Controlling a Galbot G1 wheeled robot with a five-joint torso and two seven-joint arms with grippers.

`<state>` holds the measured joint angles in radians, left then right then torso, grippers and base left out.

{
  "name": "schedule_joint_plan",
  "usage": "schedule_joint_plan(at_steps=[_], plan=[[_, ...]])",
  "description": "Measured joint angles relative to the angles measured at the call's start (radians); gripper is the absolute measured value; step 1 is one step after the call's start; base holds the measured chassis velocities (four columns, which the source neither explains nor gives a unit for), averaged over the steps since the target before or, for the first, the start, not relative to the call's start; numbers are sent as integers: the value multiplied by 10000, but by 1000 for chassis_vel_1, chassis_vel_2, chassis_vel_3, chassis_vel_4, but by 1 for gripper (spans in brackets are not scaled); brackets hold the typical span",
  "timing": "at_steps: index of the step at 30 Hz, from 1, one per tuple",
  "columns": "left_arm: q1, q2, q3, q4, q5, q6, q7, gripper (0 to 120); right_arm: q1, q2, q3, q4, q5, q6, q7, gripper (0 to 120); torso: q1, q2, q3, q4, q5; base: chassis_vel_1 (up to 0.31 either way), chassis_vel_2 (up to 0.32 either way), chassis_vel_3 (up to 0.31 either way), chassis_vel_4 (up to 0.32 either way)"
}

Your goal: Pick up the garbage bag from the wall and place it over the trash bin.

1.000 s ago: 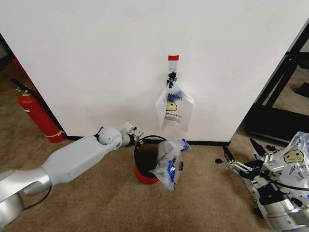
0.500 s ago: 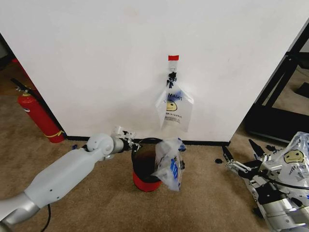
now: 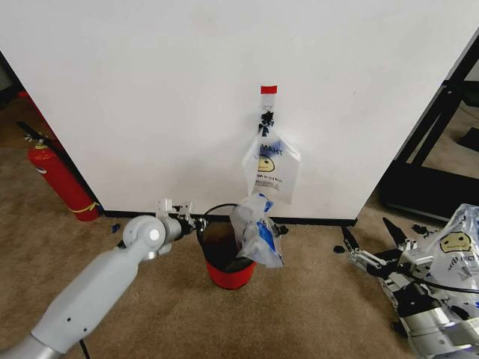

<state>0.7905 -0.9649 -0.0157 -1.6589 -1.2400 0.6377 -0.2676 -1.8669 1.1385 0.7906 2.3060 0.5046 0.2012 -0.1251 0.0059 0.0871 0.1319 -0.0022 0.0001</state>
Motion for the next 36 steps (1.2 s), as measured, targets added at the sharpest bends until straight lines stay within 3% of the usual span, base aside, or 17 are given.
schedule_joint_plan(at_steps=[7,19,31,36], plan=[[450,-558,84,6,697,-466,268,4,-217,98,-73,52,-134,26,-23,100,0,0,0,-2,-1,0,0,0,0],[625,-676,182,580,1514,-759,459,4,-118,365,-104,-93,-133,152,-36,100,0,0,0,0,-1,0,0,0,0],[749,-722,49,796,1591,-788,729,4,-71,463,-109,-122,-133,151,-26,100,0,0,0,0,0,0,0,0,0],[931,-591,-174,617,1612,-723,1053,20,-92,436,-62,-97,-109,148,-22,100,0,0,1,-1,-5,0,0,0,0]])
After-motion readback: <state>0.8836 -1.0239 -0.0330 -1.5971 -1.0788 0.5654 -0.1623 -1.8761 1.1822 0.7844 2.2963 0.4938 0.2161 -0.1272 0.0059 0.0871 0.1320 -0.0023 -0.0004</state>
